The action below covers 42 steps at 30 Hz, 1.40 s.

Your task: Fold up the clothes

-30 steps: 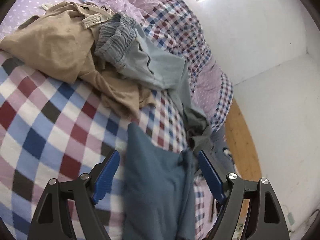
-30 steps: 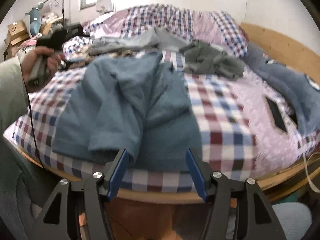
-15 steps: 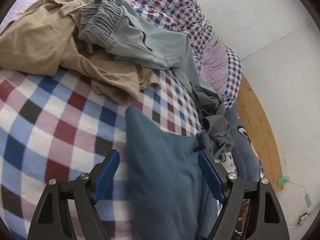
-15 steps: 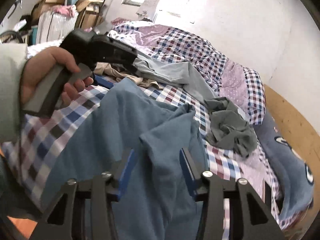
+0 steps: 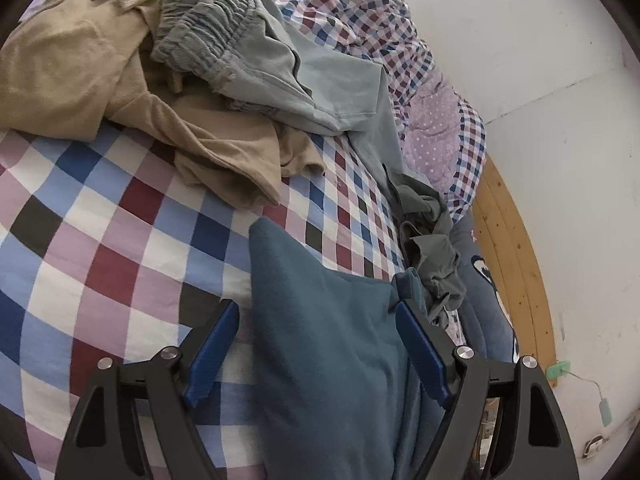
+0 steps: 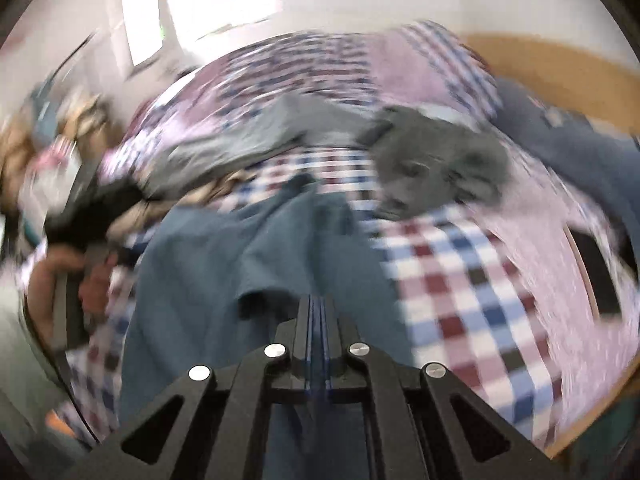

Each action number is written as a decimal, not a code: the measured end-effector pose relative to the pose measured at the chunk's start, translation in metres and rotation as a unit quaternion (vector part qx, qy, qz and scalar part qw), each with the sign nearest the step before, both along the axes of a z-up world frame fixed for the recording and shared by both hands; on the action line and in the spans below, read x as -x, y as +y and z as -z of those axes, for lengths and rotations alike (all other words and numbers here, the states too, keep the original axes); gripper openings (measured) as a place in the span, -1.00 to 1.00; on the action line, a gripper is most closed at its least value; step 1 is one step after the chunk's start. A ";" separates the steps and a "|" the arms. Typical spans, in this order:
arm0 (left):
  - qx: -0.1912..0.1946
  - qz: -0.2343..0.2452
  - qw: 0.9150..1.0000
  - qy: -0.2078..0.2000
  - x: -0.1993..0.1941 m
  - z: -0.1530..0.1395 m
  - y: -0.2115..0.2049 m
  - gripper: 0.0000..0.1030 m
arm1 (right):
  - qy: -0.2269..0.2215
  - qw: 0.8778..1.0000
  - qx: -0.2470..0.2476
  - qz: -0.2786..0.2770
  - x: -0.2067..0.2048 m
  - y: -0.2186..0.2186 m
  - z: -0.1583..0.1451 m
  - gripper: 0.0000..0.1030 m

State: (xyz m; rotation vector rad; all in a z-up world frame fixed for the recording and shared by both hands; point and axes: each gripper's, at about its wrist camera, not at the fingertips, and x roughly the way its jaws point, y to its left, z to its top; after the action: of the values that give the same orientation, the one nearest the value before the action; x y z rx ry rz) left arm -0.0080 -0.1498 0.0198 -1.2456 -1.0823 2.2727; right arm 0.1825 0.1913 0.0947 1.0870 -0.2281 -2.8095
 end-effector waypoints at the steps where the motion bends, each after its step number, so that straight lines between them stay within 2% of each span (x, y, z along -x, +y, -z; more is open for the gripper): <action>1: 0.001 0.000 1.000 0.001 -0.001 -0.001 -0.001 0.63 | -0.008 0.999 0.023 0.023 0.000 0.016 0.003 -0.96; 4: 0.000 -0.001 1.000 0.003 -0.002 -0.002 -0.002 0.63 | -0.043 0.991 0.074 0.099 0.000 0.057 0.018 -0.91; 6: 0.000 -0.001 1.000 0.003 -0.003 -0.002 -0.002 0.63 | -0.058 0.989 0.064 0.122 -0.003 0.066 0.023 -0.90; 7: 0.000 -0.002 1.000 0.003 -0.003 -0.002 -0.003 0.62 | -0.055 0.991 0.048 0.112 -0.005 0.062 0.022 -0.89; 10: 0.000 -0.003 1.000 0.003 -0.003 -0.002 -0.003 0.63 | -0.028 0.997 -0.038 0.057 -0.006 0.028 0.011 -0.79; 13: -0.002 -0.003 1.000 0.004 -0.003 -0.003 -0.003 0.63 | -0.003 0.991 -0.132 -0.011 -0.006 -0.013 0.006 -0.12; 15: -0.002 -0.002 1.000 0.005 -0.003 -0.004 -0.003 0.63 | 0.012 0.979 -0.193 -0.055 -0.005 -0.040 0.006 -0.10; 18: -0.003 -0.003 1.000 0.004 -0.002 -0.003 -0.003 0.63 | 0.032 0.952 -0.281 -0.119 -0.004 -0.079 0.006 -0.10; 21: -0.003 -0.003 1.000 0.002 -0.002 -0.003 -0.004 0.63 | 0.026 0.938 -0.319 -0.131 0.006 -0.090 0.021 -0.21; 22: -0.003 -0.003 1.000 0.002 -0.002 -0.002 -0.004 0.63 | 0.021 0.940 -0.319 -0.118 0.010 -0.086 0.022 -0.50; 23: -0.003 -0.002 1.000 0.002 -0.002 -0.002 -0.004 0.63 | 0.016 0.944 -0.312 -0.102 0.014 -0.080 0.022 -0.89; 24: -0.002 -0.001 1.000 0.001 -0.002 -0.002 -0.004 0.63 | 0.015 0.954 -0.288 -0.081 0.016 -0.069 0.019 -0.96; 26: 0.000 -0.001 1.000 0.000 -0.001 -0.001 -0.004 0.62 | 0.015 0.975 -0.221 -0.030 0.017 -0.039 0.011 -0.96; 29: 0.003 -0.001 1.000 -0.002 0.000 0.000 -0.004 0.63 | -0.016 0.991 -0.130 0.038 0.025 0.010 0.013 -0.95; 32: 0.006 0.001 1.000 -0.001 0.000 0.001 -0.004 0.63 | -0.058 0.992 -0.061 0.098 0.032 0.054 0.024 -0.87; 36: 0.009 0.003 1.000 -0.001 0.000 0.001 -0.001 0.63 | -0.100 0.983 0.001 0.155 0.027 0.096 0.040 -0.84; 39: 0.011 0.003 1.000 -0.001 0.002 0.001 0.001 0.62 | -0.090 0.987 0.016 0.134 0.022 0.093 0.039 -0.73; 41: 0.012 0.002 1.000 -0.001 0.003 0.001 0.002 0.63 | -0.081 0.991 0.031 0.101 0.016 0.076 0.034 -0.43; 42: 0.012 0.002 1.000 -0.001 0.004 0.002 0.002 0.63 | -0.077 0.993 0.034 0.084 0.012 0.066 0.031 -0.37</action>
State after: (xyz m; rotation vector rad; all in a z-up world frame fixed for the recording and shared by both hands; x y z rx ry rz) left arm -0.0115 -0.1474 0.0182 -1.2572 -1.0550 2.2892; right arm 0.1701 0.2570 0.0638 1.3278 -0.4472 -2.8382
